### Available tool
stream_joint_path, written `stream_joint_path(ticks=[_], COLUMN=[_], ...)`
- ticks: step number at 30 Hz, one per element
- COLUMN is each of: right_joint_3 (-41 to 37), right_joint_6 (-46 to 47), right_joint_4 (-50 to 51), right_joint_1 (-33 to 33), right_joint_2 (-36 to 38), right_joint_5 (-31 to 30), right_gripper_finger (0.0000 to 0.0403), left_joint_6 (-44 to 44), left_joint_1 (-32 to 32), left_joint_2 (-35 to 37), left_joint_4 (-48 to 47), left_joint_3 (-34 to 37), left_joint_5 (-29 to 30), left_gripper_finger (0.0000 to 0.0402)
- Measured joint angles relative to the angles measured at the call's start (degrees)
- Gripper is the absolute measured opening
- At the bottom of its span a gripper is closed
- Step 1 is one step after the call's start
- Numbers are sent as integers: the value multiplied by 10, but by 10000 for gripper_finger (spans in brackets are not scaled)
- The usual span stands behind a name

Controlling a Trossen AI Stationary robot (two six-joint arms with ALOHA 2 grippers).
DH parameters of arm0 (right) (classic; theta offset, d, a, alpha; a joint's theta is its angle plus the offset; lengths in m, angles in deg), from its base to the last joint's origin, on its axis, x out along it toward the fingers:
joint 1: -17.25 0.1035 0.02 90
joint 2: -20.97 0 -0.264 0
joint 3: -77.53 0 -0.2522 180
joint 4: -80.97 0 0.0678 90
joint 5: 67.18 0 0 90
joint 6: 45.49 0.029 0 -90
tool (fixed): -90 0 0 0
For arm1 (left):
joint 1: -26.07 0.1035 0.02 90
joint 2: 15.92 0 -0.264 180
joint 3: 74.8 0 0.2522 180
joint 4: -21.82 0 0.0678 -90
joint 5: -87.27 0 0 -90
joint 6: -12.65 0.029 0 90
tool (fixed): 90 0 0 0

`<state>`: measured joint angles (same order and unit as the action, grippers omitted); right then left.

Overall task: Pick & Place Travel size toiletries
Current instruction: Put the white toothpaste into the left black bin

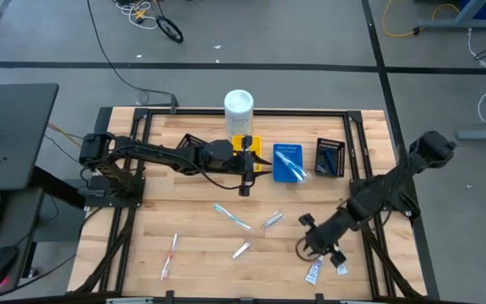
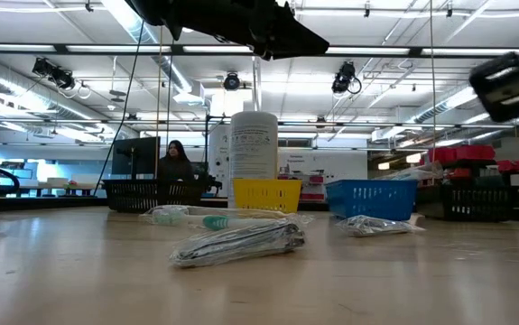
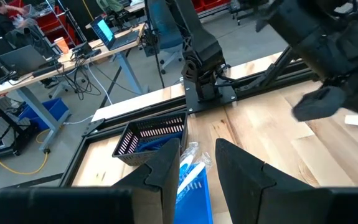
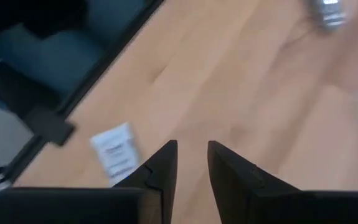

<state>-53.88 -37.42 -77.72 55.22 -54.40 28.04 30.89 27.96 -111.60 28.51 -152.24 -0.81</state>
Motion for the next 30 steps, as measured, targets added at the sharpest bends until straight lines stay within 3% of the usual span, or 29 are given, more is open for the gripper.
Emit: stream_joint_path(ticks=[15, 30], right_joint_3=[0, 0], right_joint_6=[36, 87], right_joint_4=[8, -16], right_joint_1=[92, 102], right_joint_2=[-85, -86], right_joint_5=[-2, 6], right_gripper_finger=[99, 99], left_joint_6=[0, 0], left_joint_1=[0, 0], left_joint_2=[0, 0], left_joint_4=[0, 0], left_joint_3=[0, 0], left_joint_5=[0, 0], left_gripper_finger=[113, 113])
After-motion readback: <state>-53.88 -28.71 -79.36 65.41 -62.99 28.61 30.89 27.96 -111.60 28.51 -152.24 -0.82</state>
